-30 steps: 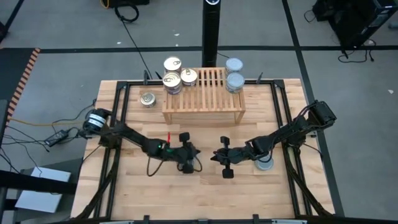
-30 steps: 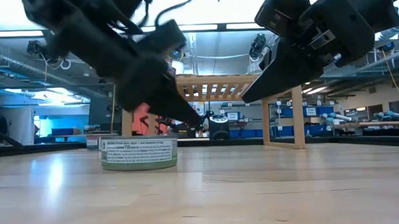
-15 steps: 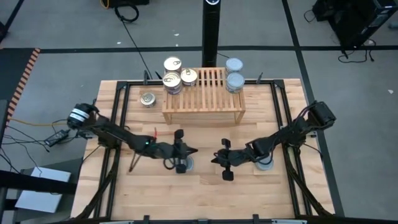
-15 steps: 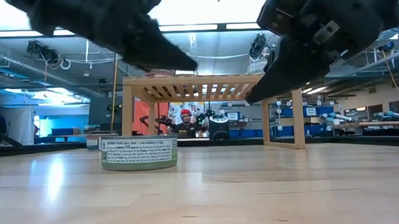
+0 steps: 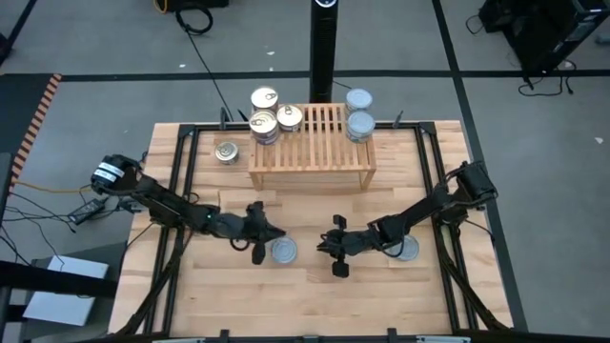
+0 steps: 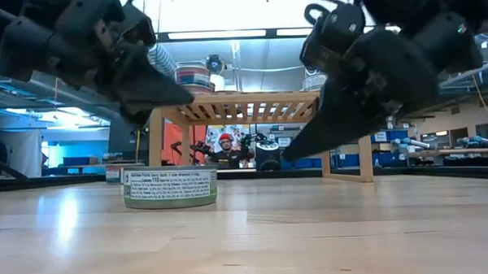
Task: Stack canned seafood by type on shelf
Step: Put the green tuna can on the shelf
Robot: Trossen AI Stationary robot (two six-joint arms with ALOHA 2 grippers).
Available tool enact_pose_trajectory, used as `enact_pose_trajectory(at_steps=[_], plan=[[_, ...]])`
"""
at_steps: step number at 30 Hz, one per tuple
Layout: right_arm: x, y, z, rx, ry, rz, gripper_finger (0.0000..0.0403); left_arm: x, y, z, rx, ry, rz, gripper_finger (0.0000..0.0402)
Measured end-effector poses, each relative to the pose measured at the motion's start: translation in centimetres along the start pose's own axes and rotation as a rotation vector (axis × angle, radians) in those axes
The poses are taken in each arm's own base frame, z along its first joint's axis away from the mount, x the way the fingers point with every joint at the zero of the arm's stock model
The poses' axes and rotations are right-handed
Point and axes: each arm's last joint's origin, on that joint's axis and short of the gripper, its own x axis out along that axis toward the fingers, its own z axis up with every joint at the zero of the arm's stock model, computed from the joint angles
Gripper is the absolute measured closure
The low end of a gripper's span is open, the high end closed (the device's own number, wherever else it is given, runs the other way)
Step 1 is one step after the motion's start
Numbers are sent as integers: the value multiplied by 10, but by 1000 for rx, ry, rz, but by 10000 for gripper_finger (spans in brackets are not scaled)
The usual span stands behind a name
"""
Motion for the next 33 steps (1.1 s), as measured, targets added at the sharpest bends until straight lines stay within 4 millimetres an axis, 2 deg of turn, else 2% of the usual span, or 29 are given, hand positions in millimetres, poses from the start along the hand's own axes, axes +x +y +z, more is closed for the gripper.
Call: enact_pose_trajectory(at_steps=[5, 9, 15, 23, 33], plan=[[1, -3, 1, 7, -2, -4, 358, 4, -1, -5, -107, 180, 71, 368], [0, -3, 3, 9, -11, 1, 362, 4, -3, -7, -90, 318, 166, 332], [0, -3, 2, 8, -9, 2, 365, 4, -10, -2, -117, 406, 201, 294], [0, -3, 2, 8, -9, 2, 366, 6, -6, -13, -248, 476, 252, 298], [0, -3, 2, 8, -9, 2, 375, 11, -7, -17, -272, 505, 225, 305]])
